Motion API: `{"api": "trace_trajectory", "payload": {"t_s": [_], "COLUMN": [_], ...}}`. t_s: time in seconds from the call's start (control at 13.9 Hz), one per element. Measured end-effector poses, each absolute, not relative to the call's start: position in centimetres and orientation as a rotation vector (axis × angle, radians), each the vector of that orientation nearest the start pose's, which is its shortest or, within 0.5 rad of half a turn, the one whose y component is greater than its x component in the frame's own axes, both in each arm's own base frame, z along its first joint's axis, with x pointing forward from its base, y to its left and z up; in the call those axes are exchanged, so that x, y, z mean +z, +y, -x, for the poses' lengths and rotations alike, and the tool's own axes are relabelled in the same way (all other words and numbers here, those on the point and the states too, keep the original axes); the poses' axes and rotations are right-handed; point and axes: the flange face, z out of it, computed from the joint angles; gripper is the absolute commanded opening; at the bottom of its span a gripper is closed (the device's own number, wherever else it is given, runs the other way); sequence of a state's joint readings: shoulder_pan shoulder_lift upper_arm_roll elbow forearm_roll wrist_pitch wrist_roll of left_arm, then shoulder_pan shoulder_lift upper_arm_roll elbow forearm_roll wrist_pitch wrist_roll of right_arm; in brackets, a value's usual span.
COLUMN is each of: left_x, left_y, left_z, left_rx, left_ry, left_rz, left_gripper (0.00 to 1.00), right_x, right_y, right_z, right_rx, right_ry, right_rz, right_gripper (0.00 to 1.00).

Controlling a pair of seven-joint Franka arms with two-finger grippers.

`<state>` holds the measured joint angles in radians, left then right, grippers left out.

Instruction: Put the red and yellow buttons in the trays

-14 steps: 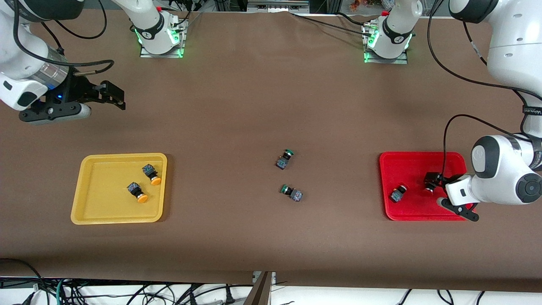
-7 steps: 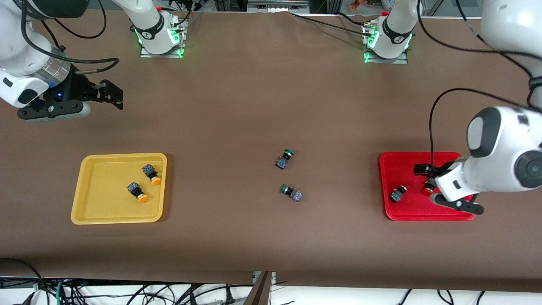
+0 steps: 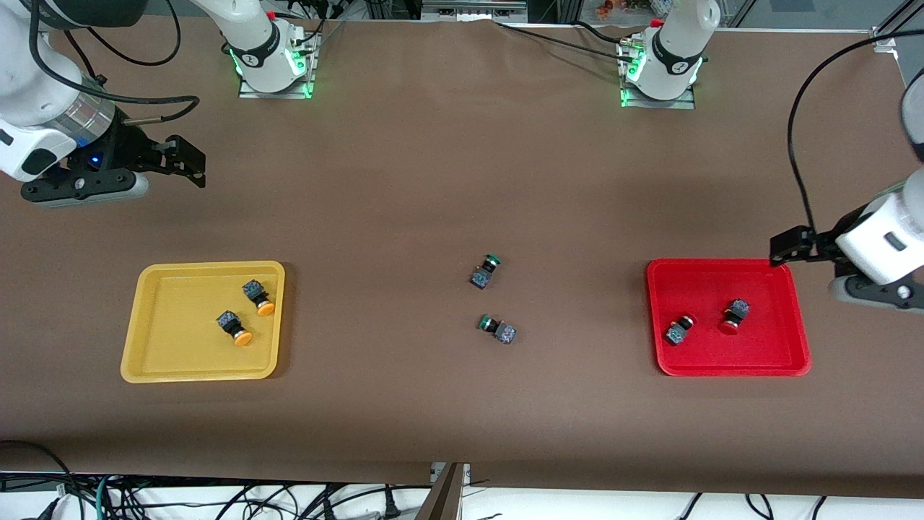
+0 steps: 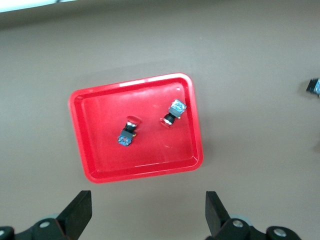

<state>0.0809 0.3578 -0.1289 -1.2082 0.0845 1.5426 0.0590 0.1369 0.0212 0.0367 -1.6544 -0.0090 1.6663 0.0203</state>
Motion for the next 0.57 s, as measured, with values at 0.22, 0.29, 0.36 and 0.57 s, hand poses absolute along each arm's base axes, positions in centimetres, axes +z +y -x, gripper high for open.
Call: {"api": "trace_trajectory", "payload": {"t_s": [0.22,0.29,0.36,0.57], "left_x": [60.3,60.5,60.4,59.8], "left_y": [1.0,0.9,0.9,3.2], "left_z": [-63.0,-61.8,-60.3,-57.2], "left_rx": [-0.031,-0.060,-0.074,-0.052], "left_ry": [0.034,0.025,0.014,-0.067], "left_rz": [3.081,3.074,3.068,3.086], "left_gripper": [1.00,1.00,1.00,1.00], "right_x": [58.1,58.2,58.3,58.5], "right_y": [9.7,9.7,9.7,9.8], "right_z": [-56.1,-56.1,-56.1,-56.2], "right_rx": [0.016,0.013,0.007,0.005], "right_ry": [-0.244,-0.244,-0.244,-0.244], "right_rz": [3.141,3.141,3.141,3.141], "right_gripper": [1.00,1.00,1.00,1.00]}}
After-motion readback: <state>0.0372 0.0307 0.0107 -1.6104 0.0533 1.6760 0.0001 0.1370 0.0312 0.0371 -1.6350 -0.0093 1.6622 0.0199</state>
